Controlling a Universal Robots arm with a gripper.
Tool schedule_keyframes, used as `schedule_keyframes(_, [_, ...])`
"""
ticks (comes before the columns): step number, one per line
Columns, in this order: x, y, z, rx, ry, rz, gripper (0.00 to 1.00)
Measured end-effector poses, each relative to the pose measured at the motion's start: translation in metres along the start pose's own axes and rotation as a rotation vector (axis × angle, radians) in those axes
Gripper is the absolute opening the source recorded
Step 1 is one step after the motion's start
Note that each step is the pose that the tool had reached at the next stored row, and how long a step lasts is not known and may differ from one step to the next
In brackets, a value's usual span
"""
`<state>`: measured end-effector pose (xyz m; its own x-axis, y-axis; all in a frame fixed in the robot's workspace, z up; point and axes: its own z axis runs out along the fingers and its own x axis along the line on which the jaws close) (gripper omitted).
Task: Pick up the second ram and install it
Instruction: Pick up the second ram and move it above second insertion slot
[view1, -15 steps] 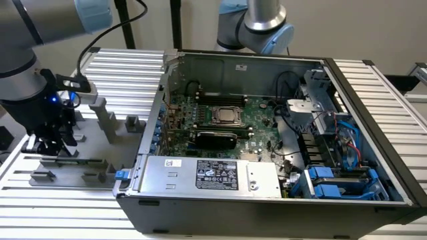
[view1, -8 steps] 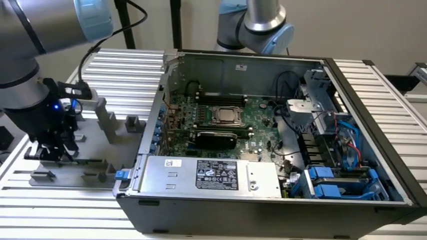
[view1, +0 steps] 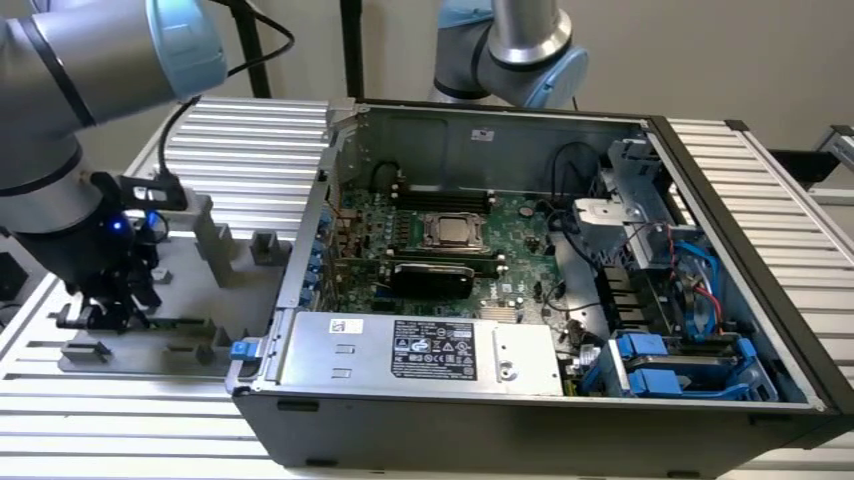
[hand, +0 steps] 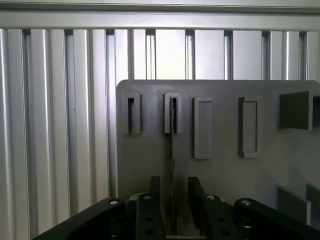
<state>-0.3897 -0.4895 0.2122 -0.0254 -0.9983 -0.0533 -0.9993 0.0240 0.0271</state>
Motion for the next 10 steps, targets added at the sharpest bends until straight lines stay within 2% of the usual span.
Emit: schedule_keyframes(10, [0.0007, -0.0003, 0.0105, -0.0003, -0.0037, 0.0, 1.0])
